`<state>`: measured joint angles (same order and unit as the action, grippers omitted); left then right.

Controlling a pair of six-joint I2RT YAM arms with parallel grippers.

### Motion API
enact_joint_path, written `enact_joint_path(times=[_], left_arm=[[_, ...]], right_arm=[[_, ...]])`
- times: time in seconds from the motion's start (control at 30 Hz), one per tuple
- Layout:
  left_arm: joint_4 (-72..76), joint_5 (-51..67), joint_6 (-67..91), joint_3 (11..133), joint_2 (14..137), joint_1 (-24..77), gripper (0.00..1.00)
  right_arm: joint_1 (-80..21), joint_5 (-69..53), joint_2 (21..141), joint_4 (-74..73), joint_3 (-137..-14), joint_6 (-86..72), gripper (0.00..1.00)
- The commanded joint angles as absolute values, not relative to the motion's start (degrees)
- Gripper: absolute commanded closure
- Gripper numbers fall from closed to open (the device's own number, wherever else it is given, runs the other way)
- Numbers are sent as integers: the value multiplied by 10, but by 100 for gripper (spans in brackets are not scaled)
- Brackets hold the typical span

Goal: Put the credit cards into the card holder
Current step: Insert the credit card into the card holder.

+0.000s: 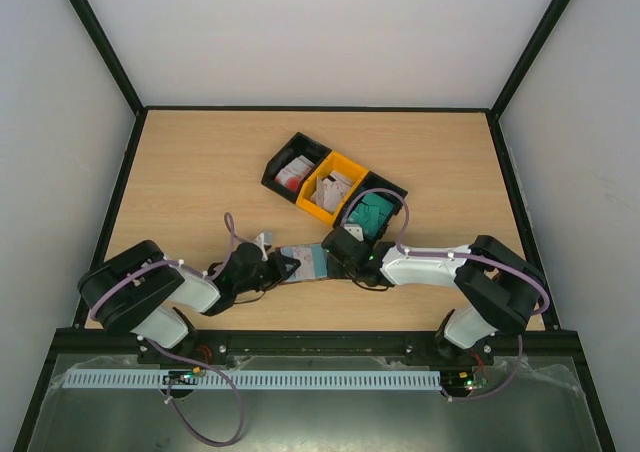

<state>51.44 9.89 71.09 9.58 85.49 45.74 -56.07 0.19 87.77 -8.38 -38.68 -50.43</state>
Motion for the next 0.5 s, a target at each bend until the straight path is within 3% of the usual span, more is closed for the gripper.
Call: enact_joint_path(times=[0.0, 0.47], left_arm=[[536, 79, 707, 97, 872, 466, 97], [516, 26, 767, 97, 886, 490, 98]], right_arm=[[-566, -20, 892, -106, -366, -511, 74], [-567, -21, 891, -93, -358, -520, 74]])
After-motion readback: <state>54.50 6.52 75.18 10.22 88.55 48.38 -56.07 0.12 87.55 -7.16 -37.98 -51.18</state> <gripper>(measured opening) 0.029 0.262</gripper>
